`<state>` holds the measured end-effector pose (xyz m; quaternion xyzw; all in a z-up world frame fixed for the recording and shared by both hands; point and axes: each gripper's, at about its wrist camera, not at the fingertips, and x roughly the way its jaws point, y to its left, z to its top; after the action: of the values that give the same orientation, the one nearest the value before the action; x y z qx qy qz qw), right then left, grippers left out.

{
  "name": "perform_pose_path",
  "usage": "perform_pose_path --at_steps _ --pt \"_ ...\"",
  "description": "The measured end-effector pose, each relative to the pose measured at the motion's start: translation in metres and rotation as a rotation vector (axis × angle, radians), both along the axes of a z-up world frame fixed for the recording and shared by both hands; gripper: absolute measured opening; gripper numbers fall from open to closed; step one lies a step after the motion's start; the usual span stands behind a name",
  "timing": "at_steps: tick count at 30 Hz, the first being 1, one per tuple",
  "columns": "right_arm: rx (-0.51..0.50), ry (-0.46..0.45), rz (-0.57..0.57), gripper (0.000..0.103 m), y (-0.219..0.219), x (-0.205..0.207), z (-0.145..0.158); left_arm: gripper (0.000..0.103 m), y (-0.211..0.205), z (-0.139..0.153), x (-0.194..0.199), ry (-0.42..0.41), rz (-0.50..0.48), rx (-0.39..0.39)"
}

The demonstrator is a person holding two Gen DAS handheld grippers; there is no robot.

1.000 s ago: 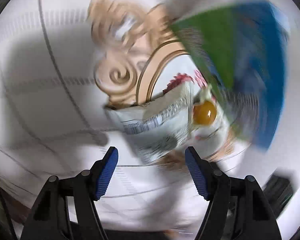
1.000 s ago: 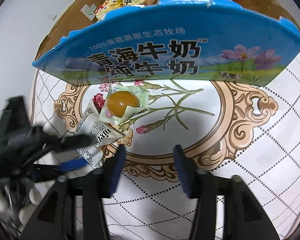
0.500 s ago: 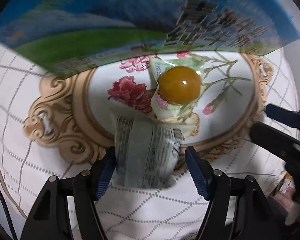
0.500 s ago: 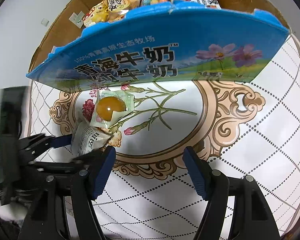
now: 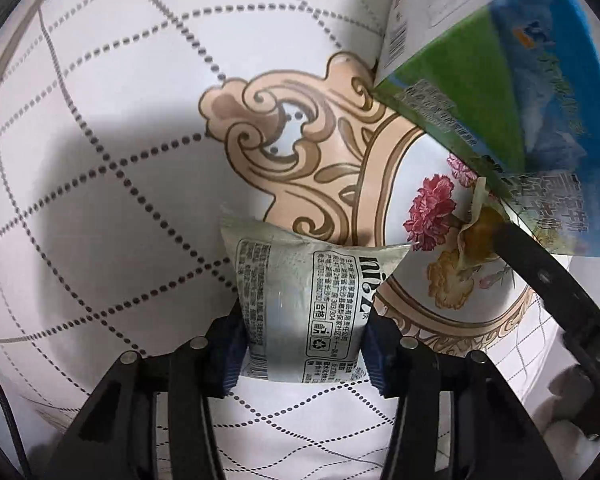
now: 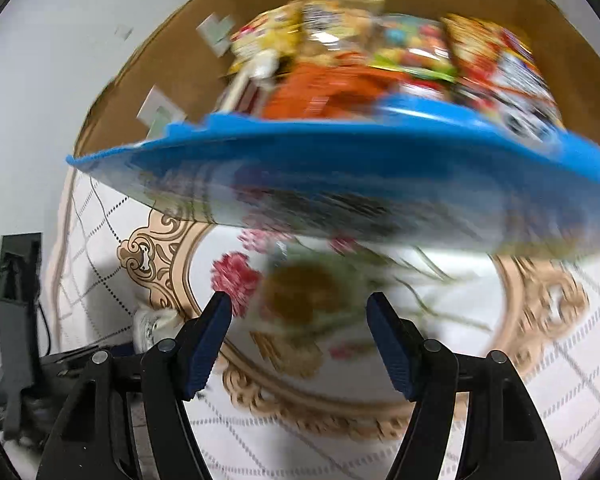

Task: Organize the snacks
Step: 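Grasp the white bread bag with the left tool while the right tool grasps the egg-yolk snack, then carry both packets into the box and open both tools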

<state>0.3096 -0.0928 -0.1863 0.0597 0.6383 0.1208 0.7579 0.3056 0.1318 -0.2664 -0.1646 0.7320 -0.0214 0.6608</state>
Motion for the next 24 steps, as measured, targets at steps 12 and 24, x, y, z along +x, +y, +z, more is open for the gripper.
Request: perform_pose_path --at_steps 12,24 --pt "-0.159 0.047 0.093 0.049 -0.018 -0.028 -0.005 0.048 -0.099 -0.007 -0.014 -0.024 -0.188 0.055" --pt "-0.110 0.161 -0.061 0.052 -0.099 -0.071 -0.010 0.053 -0.173 -0.025 -0.032 -0.006 -0.348 0.114"
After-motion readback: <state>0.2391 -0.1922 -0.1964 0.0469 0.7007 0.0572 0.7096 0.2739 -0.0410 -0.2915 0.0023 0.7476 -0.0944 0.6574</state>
